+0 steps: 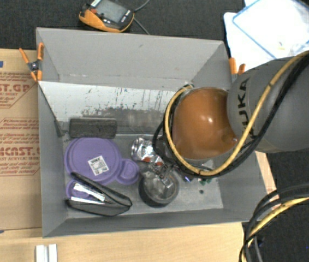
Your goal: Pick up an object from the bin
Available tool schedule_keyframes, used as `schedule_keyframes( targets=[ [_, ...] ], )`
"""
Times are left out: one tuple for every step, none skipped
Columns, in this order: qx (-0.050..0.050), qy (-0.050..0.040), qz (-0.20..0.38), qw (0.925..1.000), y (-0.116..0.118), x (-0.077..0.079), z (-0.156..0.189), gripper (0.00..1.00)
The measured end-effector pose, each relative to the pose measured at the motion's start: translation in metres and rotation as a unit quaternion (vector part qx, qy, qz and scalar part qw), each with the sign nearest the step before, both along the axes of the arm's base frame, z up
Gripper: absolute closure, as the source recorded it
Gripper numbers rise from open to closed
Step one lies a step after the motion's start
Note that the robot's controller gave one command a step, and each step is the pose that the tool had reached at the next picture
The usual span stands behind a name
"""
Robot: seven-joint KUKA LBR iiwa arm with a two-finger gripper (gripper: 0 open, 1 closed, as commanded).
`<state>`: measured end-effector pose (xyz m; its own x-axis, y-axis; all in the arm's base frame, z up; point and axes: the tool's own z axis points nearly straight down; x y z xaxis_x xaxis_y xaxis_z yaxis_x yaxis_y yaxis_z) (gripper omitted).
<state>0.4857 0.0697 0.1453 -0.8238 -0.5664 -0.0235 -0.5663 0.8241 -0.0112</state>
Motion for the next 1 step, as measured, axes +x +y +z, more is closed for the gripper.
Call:
schedule_keyframes(
  targets=[
    [-0.001, -0.0016, 0.047, 0.9989, -0.0422, 0.0713, 0.0216, 1.0]
  ],
)
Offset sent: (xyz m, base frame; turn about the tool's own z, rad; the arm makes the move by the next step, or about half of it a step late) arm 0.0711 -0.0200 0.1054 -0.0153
